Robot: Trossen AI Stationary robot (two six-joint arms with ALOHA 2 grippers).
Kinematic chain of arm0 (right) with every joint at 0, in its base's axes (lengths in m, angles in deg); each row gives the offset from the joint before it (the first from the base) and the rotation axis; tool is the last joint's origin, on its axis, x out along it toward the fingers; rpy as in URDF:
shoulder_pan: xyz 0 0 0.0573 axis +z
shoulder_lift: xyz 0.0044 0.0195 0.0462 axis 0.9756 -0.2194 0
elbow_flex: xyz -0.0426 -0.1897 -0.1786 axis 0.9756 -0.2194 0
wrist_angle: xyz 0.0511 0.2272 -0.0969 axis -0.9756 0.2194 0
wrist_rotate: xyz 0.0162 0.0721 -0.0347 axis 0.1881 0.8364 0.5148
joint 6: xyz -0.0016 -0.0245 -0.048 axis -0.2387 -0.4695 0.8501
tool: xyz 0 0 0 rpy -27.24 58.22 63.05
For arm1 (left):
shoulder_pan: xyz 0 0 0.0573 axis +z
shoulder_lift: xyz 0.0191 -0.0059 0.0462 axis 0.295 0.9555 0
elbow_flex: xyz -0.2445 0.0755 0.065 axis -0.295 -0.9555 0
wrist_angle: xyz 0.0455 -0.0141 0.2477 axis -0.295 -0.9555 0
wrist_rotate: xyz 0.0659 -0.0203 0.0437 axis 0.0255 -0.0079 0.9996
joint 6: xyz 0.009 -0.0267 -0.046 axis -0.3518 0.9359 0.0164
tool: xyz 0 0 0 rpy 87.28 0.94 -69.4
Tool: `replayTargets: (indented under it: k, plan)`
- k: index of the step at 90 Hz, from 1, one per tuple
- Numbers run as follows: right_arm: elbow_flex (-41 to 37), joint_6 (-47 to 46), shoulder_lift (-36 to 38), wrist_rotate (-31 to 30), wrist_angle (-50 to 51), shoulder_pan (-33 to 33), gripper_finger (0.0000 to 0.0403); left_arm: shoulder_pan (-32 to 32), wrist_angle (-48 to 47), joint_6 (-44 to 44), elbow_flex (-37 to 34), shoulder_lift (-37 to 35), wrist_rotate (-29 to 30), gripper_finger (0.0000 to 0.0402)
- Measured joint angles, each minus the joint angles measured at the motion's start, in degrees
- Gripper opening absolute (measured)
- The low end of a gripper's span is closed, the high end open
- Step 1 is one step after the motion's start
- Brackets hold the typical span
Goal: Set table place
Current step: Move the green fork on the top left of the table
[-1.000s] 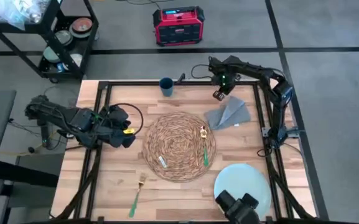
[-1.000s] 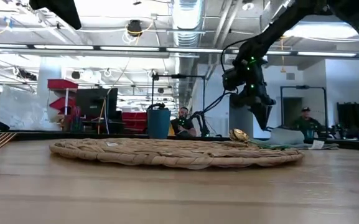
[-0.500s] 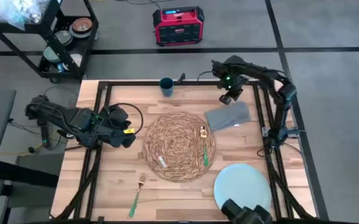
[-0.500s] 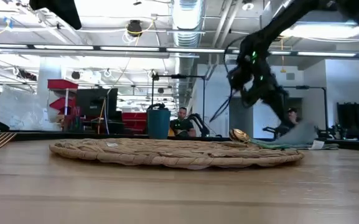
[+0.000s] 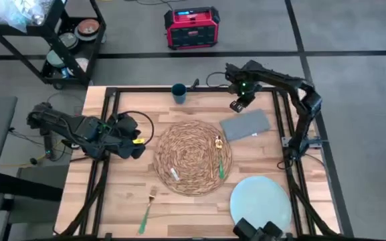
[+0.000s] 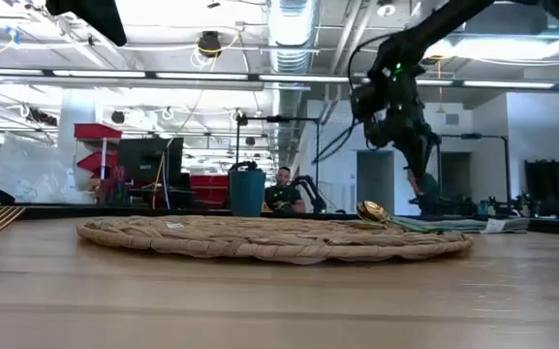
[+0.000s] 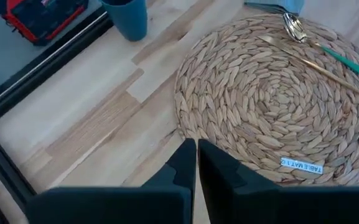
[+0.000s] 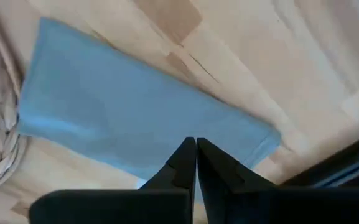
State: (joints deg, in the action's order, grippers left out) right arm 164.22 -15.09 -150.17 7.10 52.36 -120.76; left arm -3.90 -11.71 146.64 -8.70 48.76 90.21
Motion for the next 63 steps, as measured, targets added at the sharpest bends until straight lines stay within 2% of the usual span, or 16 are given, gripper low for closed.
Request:
replayTargets:
  k: [10,18,25,31,35,41,51,56,63]
  plan:
    - [-7.20,-1.26,1.64,0.44,-9.12,1.60,0.0000,0.00,-0.01,1.37,0.00,0.00,0.00,0.0000]
    - [-14.71,-1.72,7.02,3.41,-19.73,4.17,0.0000,0.00,0.02,4.61,0.00,0.00,1.60,0.0000]
    - [-20.88,-3.46,13.00,6.71,-27.49,7.00,0.0000,-0.02,0.50,9.00,-0.27,-0.02,7.29,0.0000]
    - [-26.11,-7.40,18.14,6.71,-32.47,9.52,0.0000,-0.02,3.89,14.16,-2.22,-0.11,13.88,0.0000]
    - [-29.07,-9.67,22.00,6.71,-34.77,10.75,0.0000,0.24,7.24,15.88,-4.07,-0.13,15.24,0.0000]
    - [-31.79,-12.29,28.22,6.26,-35.90,11.27,0.0000,1.36,15.20,14.01,-7.55,0.99,11.57,0.0000]
    - [-33.18,-13.45,37.40,3.40,-29.75,10.38,0.0000,1.95,31.90,10.38,-12.81,5.86,-2.37,0.0000]
    - [-32.90,-13.42,41.61,2.41,-27.42,10.18,0.0000,0.81,36.51,15.63,-13.27,9.28,-5.05,0.0000]
    - [-32.28,-13.24,47.03,2.50,-25.29,9.66,0.0000,-1.40,33.95,28.21,-10.92,13.12,-5.55,0.0000]
